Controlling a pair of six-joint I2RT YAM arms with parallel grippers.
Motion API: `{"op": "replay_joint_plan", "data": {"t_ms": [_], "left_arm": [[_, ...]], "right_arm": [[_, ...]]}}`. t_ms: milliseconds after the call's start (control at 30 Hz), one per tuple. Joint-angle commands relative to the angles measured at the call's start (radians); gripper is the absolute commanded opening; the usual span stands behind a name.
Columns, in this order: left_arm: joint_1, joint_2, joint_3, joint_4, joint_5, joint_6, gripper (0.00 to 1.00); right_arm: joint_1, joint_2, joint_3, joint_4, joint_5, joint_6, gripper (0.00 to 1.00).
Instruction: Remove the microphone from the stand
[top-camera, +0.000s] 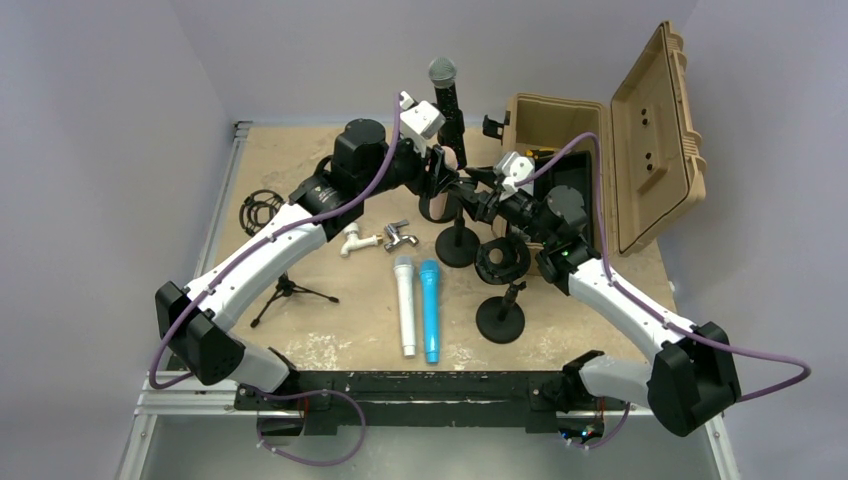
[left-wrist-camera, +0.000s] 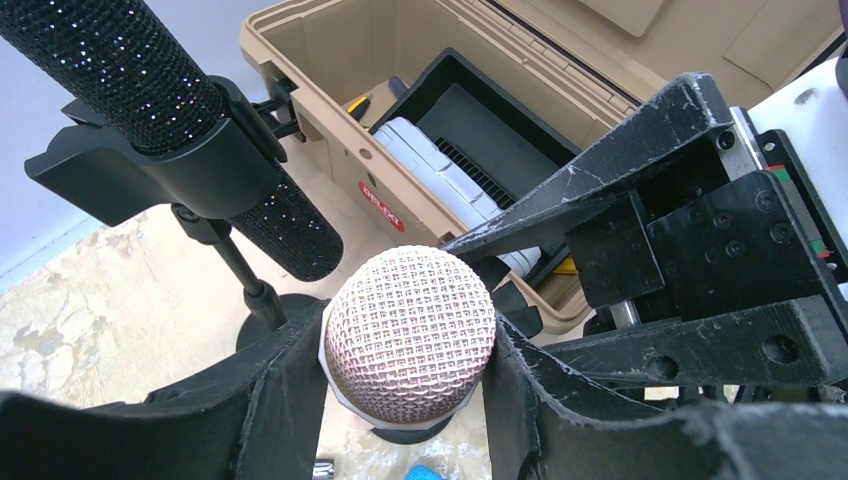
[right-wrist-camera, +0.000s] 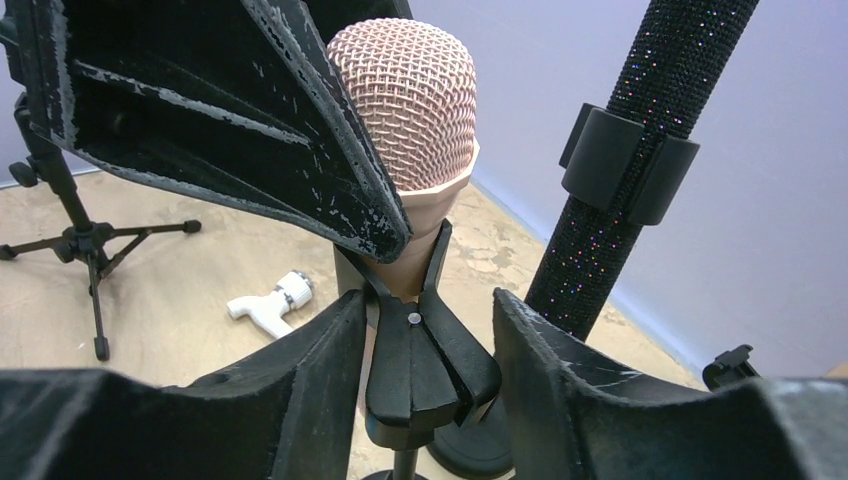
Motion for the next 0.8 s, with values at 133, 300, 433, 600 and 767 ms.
{"op": "replay_joint_plan", "data": {"t_ms": [133, 300, 433, 600, 767], "left_arm": [[-0.001, 0.005, 0.029, -0.045, 0.026, -0.005, 0.00], [-0.001, 0.008, 0.030, -0.047, 0.027, -0.008, 0.00], [-0.001, 0.008, 0.032, -0.048, 0.029, -0.008, 0.00], [0.000, 0.007, 0.034, -0.049, 0.029, -0.008, 0.00], [-0.001, 0.006, 0.034, -0.049, 0.031, -0.009, 0.00]], "right_arm": [[0.003, -0.011, 0.020, -0.020, 0.016, -0.038, 0.56], [0.003, -0.011, 0.019, -0.023, 0.035, -0.038, 0.51], [0.003, -0.007, 0.026, -0.037, 0.030, -0.045, 0.47], [0.003, -0.008, 0.024, -0.038, 0.023, -0.046, 0.43], [0.003, -0.011, 0.023, -0.044, 0.038, -0.060, 0.00]]}}
